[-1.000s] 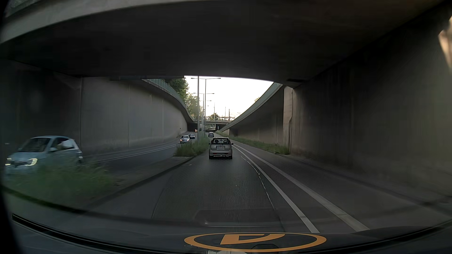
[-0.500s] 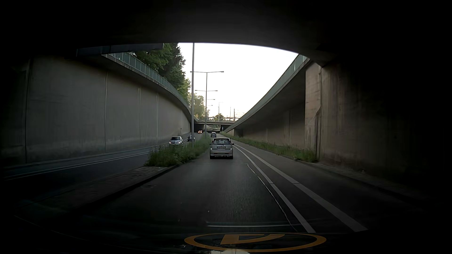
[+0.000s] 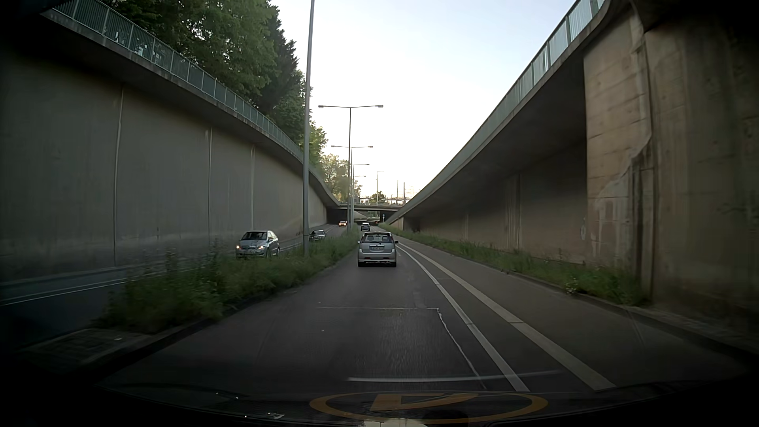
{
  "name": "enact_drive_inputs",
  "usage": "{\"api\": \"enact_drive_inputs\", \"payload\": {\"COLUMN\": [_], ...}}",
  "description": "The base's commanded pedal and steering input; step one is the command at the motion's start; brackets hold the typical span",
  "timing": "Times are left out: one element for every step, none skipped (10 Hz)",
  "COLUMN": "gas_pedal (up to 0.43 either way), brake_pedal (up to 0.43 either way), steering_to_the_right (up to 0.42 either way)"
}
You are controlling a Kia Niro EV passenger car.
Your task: Follow the waypoints while adhering to traffic rules and regulations
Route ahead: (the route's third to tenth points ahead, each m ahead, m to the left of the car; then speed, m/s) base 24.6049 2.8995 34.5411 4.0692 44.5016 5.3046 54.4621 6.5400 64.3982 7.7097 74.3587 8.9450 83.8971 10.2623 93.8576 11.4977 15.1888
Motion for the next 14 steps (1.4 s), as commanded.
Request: {"api": "enact_drive_inputs", "payload": {"gas_pedal": [0.118,0.118,0.13,0.13,0.13,0.13,0.13,0.13,0.13,0.13,0.13,0.13,0.13,0.13], "brake_pedal": [0.0,0.0,0.0,0.0,0.0,0.0,0.0,0.0,0.0,0.0,0.0,0.0,0.0,0.0], "steering_to_the_right": [-0.016,-0.016,-0.015,-0.015,-0.014,-0.013,-0.012,-0.012,-0.012,-0.01,-0.007,-0.006,-0.006,-0.006]}}
